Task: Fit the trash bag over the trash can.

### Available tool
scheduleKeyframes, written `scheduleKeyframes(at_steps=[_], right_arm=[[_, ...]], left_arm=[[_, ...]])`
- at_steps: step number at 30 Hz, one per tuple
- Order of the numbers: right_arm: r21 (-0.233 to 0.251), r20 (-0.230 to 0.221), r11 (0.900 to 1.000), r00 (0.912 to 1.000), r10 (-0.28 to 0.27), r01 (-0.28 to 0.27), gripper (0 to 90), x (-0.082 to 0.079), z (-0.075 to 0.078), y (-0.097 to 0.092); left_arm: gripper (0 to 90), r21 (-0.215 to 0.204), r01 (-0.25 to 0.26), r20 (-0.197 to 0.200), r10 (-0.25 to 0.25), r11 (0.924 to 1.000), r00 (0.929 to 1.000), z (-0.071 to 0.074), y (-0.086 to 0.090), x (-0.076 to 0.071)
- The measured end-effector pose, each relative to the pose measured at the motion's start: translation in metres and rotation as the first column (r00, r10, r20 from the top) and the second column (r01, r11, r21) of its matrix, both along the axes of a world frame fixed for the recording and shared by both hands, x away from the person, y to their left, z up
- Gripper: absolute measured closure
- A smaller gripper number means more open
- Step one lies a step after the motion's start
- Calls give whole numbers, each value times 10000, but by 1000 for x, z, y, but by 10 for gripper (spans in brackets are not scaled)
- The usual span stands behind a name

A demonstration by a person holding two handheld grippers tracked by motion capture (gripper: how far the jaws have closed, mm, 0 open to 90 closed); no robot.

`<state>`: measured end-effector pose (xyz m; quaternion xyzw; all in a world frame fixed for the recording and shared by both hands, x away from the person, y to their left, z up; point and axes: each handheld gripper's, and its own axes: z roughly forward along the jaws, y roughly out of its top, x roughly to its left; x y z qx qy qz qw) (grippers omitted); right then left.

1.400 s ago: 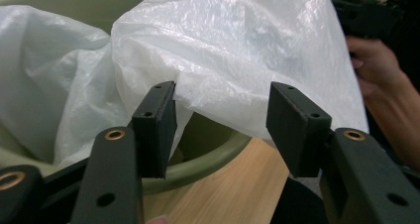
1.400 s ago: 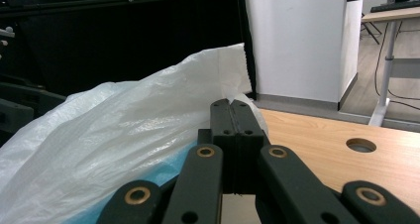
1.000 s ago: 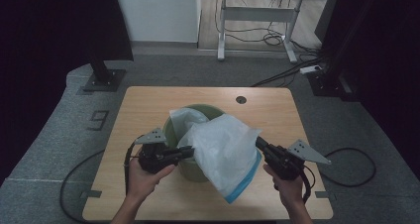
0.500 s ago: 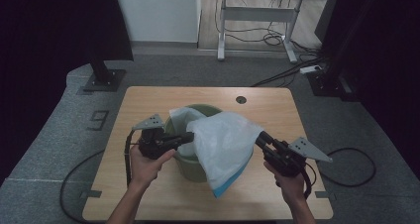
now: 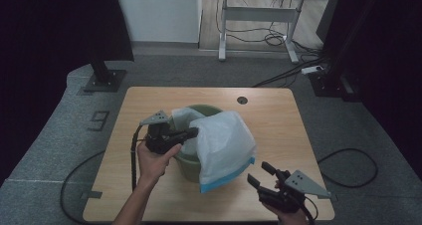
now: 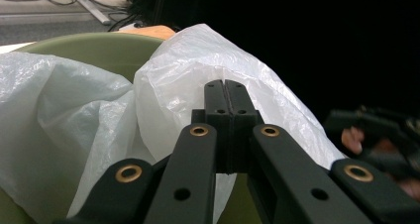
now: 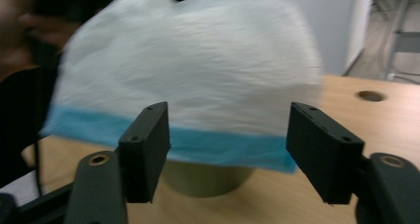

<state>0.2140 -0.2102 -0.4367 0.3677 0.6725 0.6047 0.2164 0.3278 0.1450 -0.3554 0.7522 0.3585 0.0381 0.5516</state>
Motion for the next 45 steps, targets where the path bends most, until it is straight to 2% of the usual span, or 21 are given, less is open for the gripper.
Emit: scheduleKeyframes(at_steps=[4,9,15,19,21,24,28,31,33,37,38,41,45], right_arm=[[63,-144,9978,9977,657,-656,261,-7,-4,27],[199,-82,9914,9916,1293,-1291,230,-7,0,58],[-59,-96,9912,9912,1320,-1321,200,-6,0,76],[-51,-197,9923,9921,1237,-1238,156,-7,-1,82],[150,-319,9918,9914,1272,-1268,141,-8,-1,86],[13,-181,9943,9941,1065,-1065,146,-10,0,92],[-543,-362,9967,9977,579,-599,227,-6,-5,97],[-755,-658,9956,9965,513,-562,411,-3,-10,97],[-884,-460,9946,9976,508,-547,519,-3,-10,97],[-1052,-154,9928,9983,559,-572,795,-3,-5,96],[-1085,-82,9925,9984,556,-562,838,-3,-3,94],[-1028,217,9925,9974,690,-665,886,-5,6,88],[-640,569,9936,9937,966,-930,888,-4,25,76]], left_arm=[[898,0,-10,2,10,10000,10000,2,-6,1],[898,17,58,29,-58,10000,10000,5,-11,0],[898,66,133,2,-133,9999,9999,4,-15,-2],[898,81,213,15,-213,9997,9998,3,-19,-3],[898,121,285,15,-285,9995,9996,3,-22,-4],[898,120,381,42,-382,9992,9993,3,-26,-5],[898,70,418,51,-419,9991,9991,6,-26,-7],[898,20,494,55,-494,9988,9988,7,-26,-7],[898,27,529,67,-529,9986,9986,7,-27,-7],[898,56,554,70,-555,9984,9984,6,-26,-8],[898,77,570,86,-571,9983,9983,6,-25,-8],[888,-70,608,149,-607,9981,9980,5,-21,-10],[756,-50,653,533,-649,9979,9965,6,-14,-20]])
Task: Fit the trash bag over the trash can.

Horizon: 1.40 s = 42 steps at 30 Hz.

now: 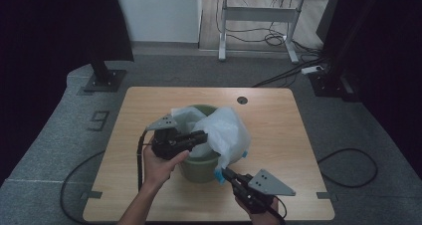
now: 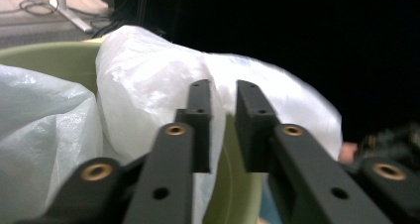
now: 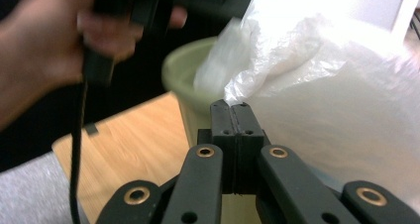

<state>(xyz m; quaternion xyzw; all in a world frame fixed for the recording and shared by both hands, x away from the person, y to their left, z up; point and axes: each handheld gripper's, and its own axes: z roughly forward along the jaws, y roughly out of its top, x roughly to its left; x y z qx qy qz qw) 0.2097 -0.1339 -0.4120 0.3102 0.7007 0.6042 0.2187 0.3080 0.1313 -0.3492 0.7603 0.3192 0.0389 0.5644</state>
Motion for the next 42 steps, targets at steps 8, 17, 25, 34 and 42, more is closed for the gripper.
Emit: scheduleKeyframes(at_steps=[8,17,25,34,42], right_arm=[[930,190,9935,9978,639,-654,888,13,43,-18],[1361,-185,9864,9952,960,-926,888,29,63,-18],[1549,-710,9842,9927,972,-852,888,43,68,-14],[1299,-893,9886,9920,887,-767,887,44,66,-13],[972,-978,9931,9924,748,-653,804,45,66,-16]], left_arm=[[625,105,656,872,-662,9978,9940,1,7,-21],[585,300,1615,965,-1637,9864,9818,-11,7,-32],[560,417,1738,945,-1771,9839,9796,-11,-1,-31],[728,661,1862,922,-1919,9803,9771,-8,-15,-26],[898,618,1847,968,-1901,9808,9770,-6,-20,-25]])
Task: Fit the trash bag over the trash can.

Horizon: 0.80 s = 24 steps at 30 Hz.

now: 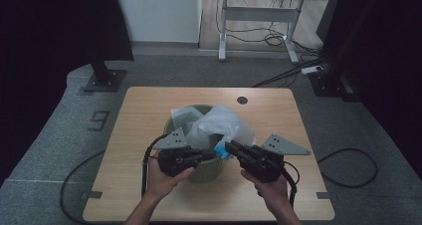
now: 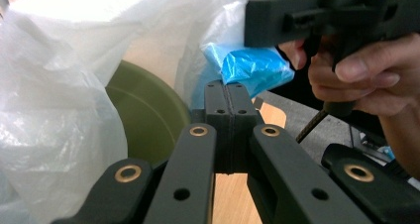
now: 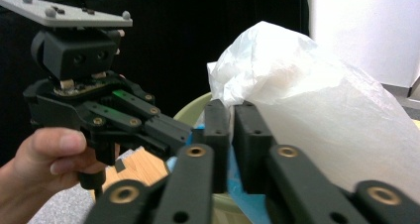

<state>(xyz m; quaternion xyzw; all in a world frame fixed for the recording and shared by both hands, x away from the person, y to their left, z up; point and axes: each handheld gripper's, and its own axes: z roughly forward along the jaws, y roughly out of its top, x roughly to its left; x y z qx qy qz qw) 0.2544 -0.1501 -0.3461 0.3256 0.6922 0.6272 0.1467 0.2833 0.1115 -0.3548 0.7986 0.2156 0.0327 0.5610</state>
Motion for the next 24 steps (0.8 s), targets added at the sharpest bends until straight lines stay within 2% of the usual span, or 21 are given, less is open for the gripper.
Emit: scheduleKeyframes(at_steps=[5,10,13,17,24], right_arm=[[6,247,9996,9993,-297,297,650,-7,-2,-6],[-68,804,9956,9924,-930,938,581,-33,-12,-15],[-82,957,9936,9891,-1118,1131,576,-47,-21,-20],[-99,828,9935,9902,-1121,1133,579,-61,-37,-24],[-450,700,9927,9916,-1084,1117,586,-63,-61,-18]], left_arm=[[899,-61,-189,-174,188,9998,9997,3,-6,4],[899,19,-230,-262,230,9997,9994,3,-15,5],[899,56,-265,-307,267,9996,9992,4,-19,5],[899,107,-268,-356,272,9996,9990,4,-23,6],[899,161,-283,-407,290,9995,9988,4,-27,5]])
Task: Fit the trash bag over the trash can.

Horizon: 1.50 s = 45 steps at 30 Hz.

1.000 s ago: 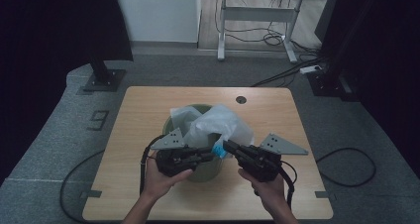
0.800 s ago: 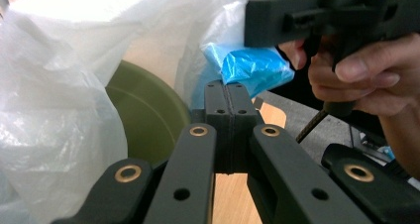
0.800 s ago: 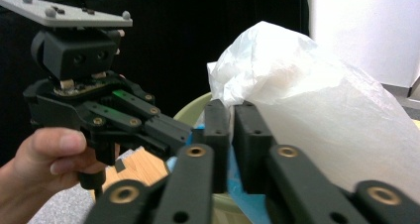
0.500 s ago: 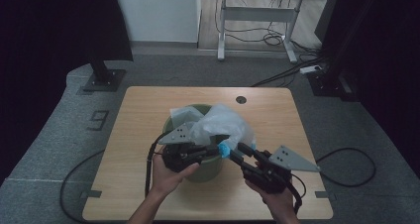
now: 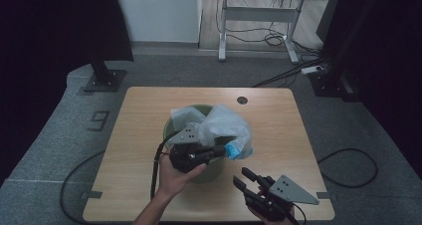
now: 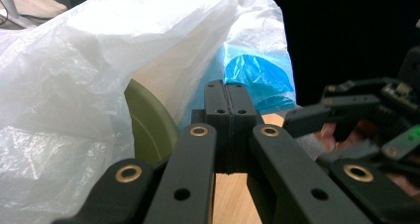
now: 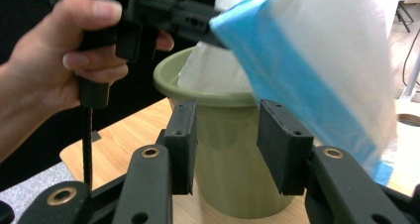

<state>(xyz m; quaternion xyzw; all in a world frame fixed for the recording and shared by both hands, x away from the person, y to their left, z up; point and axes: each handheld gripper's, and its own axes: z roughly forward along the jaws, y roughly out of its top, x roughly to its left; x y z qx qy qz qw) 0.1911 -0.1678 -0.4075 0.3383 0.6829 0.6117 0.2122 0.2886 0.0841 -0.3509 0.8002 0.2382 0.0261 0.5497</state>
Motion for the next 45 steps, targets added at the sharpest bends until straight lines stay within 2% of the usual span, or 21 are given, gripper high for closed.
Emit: scheduleKeyframes(at_steps=[6,9,15,22,25,30,33,37,40,45], right_arm=[[-206,-22,9997,9999,165,-165,586,7,-7,14],[-266,109,9996,9999,57,-54,585,11,-6,18],[-307,389,9987,9984,-406,418,579,17,-4,21],[-311,600,9991,9979,-253,272,588,18,1,24],[-506,807,9971,9953,-532,574,598,17,1,27],[-468,1031,9947,9909,-864,916,638,19,4,28],[-570,1278,9908,9851,-1147,1228,642,19,6,28],[-500,1454,9908,9824,-1172,1256,652,18,10,27],[-562,1668,9902,9790,-1169,1278,685,16,12,28],[-548,1537,9913,9820,-1098,1194,809,18,13,27]], left_arm=[[899,37,-3,-67,3,10000,10000,-2,0,0],[899,10,-25,-97,25,10000,9999,-3,0,1],[899,8,-25,-133,25,10000,9999,-4,2,1],[899,-11,-17,-158,17,10000,9999,-5,1,0],[899,-3,4,-185,-4,10000,9998,-5,0,0],[899,71,107,-205,-105,9999,9997,-6,-3,-1],[899,71,124,-214,-123,9999,9997,-6,-3,-1],[899,122,141,-209,-138,9998,9997,-7,-4,-1],[899,131,149,-211,-146,9998,9997,-7,-5,-1],[899,125,135,-192,-132,9998,9997,-7,-5,-2]])
